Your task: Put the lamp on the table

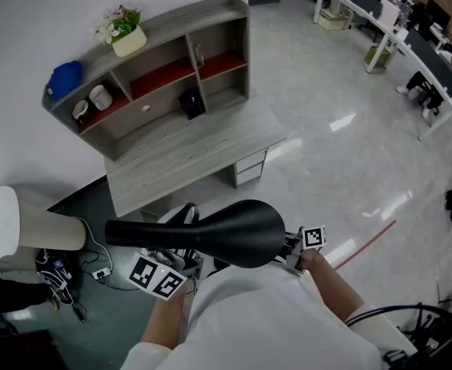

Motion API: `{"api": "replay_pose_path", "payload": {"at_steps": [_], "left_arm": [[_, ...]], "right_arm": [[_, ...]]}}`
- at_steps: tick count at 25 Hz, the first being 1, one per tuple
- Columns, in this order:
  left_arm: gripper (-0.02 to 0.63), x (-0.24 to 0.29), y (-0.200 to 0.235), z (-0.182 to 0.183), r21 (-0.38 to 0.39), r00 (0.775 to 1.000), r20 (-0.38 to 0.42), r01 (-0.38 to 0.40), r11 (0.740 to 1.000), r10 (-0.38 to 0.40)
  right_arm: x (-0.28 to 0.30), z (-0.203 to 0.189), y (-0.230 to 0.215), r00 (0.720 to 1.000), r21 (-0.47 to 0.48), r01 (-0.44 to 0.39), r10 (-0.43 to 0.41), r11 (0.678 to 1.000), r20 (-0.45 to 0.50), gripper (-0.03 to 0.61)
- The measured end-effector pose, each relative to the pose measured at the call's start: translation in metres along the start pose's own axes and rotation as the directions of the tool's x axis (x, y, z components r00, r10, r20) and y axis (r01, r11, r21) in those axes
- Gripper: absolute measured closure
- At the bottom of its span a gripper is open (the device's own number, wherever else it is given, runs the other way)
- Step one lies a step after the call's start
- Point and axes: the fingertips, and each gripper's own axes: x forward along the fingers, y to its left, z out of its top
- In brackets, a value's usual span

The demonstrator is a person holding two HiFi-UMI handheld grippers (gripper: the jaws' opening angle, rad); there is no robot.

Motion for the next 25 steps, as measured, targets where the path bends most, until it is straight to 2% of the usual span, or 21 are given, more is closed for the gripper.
{"api": "replay_pose_path", "payload": {"at_steps": [8,12,15,18,23,25], "left_arm": [[0.606,0.018,0.002,-0.007,0.025,0.999,0.027,-0.038,0.999,0.037],[0.606,0.029,0.010,-0.013,0.009,0.998,0.023,-0.054,0.999,0.054],[0.606,0.041,0.018,-0.016,0.001,0.999,0.016,-0.048,0.999,0.048],[0.606,0.055,0.032,-0.019,-0.006,0.999,0.009,-0.036,0.999,0.036],[0.606,0.078,0.064,-0.019,-0.030,1.000,0.002,-0.007,1.000,0.007],[0.606,0.088,0.076,-0.014,-0.038,1.000,0.007,0.011,0.999,-0.011]], "right_arm": [[-0.013,0.024,-0.008,1.000,-0.018,-0.011,0.010,1.000,-0.029,0.558],[-0.016,0.036,-0.018,0.999,-0.009,0.019,-0.020,1.000,-0.028,0.558],[-0.013,0.045,-0.022,1.000,-0.004,0.011,-0.011,1.000,-0.022,0.558],[-0.008,0.055,-0.037,0.998,0.013,0.056,-0.055,0.998,-0.018,0.558],[0.008,0.077,-0.052,0.997,0.035,0.076,-0.077,0.996,0.008,0.558],[0.017,0.090,-0.050,0.998,0.025,0.058,-0.059,0.998,0.022,0.558]]}}
